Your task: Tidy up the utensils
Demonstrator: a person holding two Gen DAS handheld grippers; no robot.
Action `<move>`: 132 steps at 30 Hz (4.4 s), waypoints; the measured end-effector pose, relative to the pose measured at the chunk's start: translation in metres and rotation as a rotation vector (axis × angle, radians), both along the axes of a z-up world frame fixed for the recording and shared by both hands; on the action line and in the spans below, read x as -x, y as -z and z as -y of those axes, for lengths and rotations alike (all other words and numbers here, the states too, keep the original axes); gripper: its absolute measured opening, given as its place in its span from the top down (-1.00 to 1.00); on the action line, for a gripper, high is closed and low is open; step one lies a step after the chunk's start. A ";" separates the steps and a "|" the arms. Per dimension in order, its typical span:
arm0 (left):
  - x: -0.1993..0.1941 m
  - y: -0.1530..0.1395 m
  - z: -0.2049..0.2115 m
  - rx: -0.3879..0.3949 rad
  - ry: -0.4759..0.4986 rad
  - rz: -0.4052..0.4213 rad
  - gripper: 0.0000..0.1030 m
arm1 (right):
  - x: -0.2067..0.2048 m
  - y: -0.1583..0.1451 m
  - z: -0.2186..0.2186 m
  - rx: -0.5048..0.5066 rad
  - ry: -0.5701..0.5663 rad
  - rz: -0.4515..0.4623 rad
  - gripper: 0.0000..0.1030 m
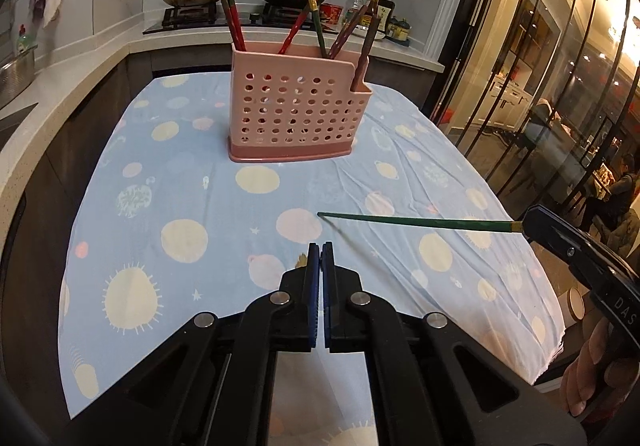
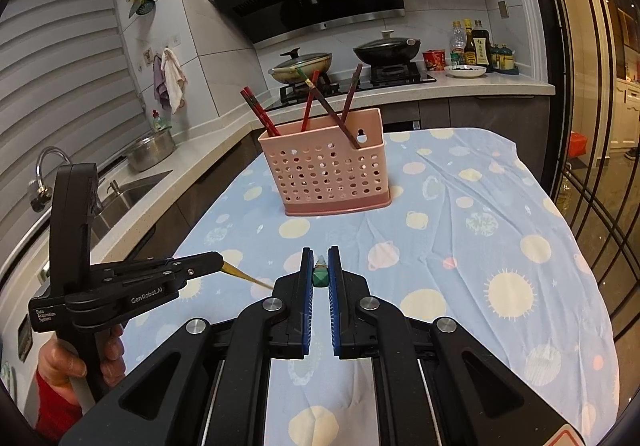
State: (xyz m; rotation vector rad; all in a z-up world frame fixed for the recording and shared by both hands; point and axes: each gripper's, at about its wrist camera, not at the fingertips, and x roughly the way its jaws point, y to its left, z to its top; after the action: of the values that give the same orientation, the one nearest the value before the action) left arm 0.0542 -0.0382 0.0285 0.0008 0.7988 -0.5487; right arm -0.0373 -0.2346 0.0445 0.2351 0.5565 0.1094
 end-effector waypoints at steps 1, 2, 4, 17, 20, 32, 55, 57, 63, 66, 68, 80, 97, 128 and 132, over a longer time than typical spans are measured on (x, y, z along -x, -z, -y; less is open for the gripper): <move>-0.002 -0.003 0.001 0.003 0.002 0.005 0.98 | -0.002 -0.004 0.001 0.004 0.001 0.012 0.87; -0.004 -0.006 0.001 0.005 0.001 0.011 0.98 | -0.004 -0.008 0.001 0.007 0.001 0.024 0.87; -0.009 -0.012 0.003 0.012 0.003 0.019 0.98 | -0.008 -0.017 0.002 0.009 -0.001 0.047 0.87; -0.047 -0.072 0.015 0.044 0.016 0.138 0.98 | -0.046 -0.079 0.006 0.038 -0.023 0.194 0.87; -0.060 -0.094 0.019 0.056 0.016 0.181 0.98 | -0.062 -0.099 0.014 0.028 -0.018 0.237 0.87; -0.088 -0.094 0.031 0.047 0.040 0.174 0.98 | -0.087 -0.112 0.034 0.033 0.046 0.256 0.87; -0.042 0.056 0.065 -0.088 0.097 -0.152 0.96 | -0.050 -0.052 0.062 0.016 0.166 0.141 0.87; -0.039 0.061 0.064 -0.097 0.098 -0.160 0.97 | -0.046 -0.056 0.064 0.022 0.175 0.161 0.87; -0.046 0.086 0.062 -0.138 0.072 -0.211 0.96 | -0.050 -0.055 0.068 0.018 0.167 0.160 0.87; -0.051 0.092 0.058 -0.133 0.061 -0.221 0.96 | -0.055 -0.044 0.064 -0.004 0.131 0.122 0.87; -0.055 0.090 0.055 -0.141 0.045 -0.215 0.96 | -0.052 -0.040 0.059 -0.018 0.113 0.119 0.87; -0.040 0.062 0.042 -0.109 0.009 -0.154 -0.26 | -0.039 -0.042 0.043 -0.055 0.059 0.109 0.87; -0.005 0.093 0.056 -0.245 0.037 -0.153 -0.18 | -0.028 -0.040 0.044 -0.046 0.071 0.113 0.87; -0.006 0.036 0.029 -0.104 0.044 -0.080 0.83 | -0.022 -0.038 0.033 -0.055 0.032 0.115 0.87; -0.019 0.022 0.027 -0.074 0.034 -0.052 0.98 | -0.025 -0.040 0.033 -0.056 0.022 0.114 0.87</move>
State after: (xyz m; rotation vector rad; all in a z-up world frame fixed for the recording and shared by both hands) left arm 0.0731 -0.0656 0.0066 0.0685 0.8710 -0.5531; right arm -0.0118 -0.2673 0.0842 0.2872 0.4377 0.1164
